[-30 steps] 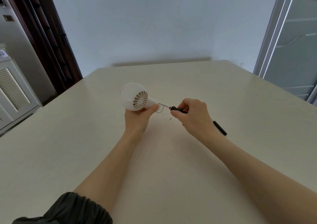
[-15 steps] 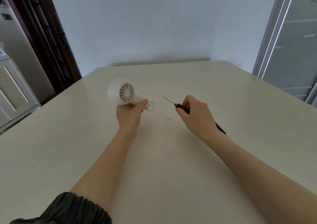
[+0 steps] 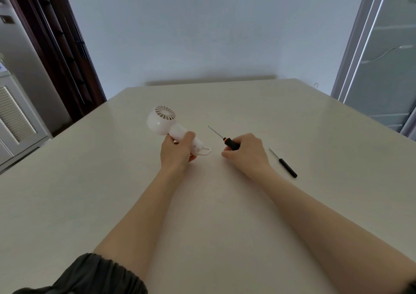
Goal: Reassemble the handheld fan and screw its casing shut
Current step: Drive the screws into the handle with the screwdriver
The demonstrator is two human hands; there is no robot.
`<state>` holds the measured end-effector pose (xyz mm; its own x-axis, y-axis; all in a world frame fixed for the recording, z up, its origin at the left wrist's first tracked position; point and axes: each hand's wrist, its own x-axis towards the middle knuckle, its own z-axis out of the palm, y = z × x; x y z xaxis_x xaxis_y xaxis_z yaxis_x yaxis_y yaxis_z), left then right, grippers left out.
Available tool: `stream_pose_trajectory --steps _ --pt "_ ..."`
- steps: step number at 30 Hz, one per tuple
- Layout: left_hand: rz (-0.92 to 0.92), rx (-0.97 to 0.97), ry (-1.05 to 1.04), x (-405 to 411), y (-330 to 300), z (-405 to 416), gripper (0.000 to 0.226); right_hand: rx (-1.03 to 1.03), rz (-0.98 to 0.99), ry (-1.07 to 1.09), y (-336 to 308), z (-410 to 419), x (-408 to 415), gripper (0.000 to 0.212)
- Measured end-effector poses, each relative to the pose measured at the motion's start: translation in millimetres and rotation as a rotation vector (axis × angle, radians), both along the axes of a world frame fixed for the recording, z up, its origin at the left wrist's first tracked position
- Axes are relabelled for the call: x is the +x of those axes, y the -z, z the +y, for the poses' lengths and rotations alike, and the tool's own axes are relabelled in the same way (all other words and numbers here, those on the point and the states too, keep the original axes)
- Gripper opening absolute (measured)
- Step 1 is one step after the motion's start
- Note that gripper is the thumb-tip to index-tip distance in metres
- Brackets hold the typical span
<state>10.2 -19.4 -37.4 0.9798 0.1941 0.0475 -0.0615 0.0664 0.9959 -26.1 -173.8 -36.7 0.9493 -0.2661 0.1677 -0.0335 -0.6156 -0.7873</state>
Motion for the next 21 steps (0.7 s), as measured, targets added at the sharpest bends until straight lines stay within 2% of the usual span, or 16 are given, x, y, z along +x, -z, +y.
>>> stream_pose_trajectory --steps 6,10,14,21 --pt "0.017 0.016 0.006 -0.3 0.5 -1.7 0.008 -0.175 -0.013 0.023 0.7 9.4 3.5 0.009" --pt "0.043 0.036 0.027 -2.3 3.4 -1.9 0.010 -0.251 -0.023 0.036 1.3 9.1 3.3 0.027" --pt "0.035 0.020 0.072 -6.6 2.5 -2.2 0.017 -0.298 -0.034 0.014 1.1 9.5 2.2 0.012" --pt "0.018 -0.025 0.080 -6.9 1.7 -3.5 0.005 -0.152 -0.074 0.036 2.8 3.0 5.1 0.010"
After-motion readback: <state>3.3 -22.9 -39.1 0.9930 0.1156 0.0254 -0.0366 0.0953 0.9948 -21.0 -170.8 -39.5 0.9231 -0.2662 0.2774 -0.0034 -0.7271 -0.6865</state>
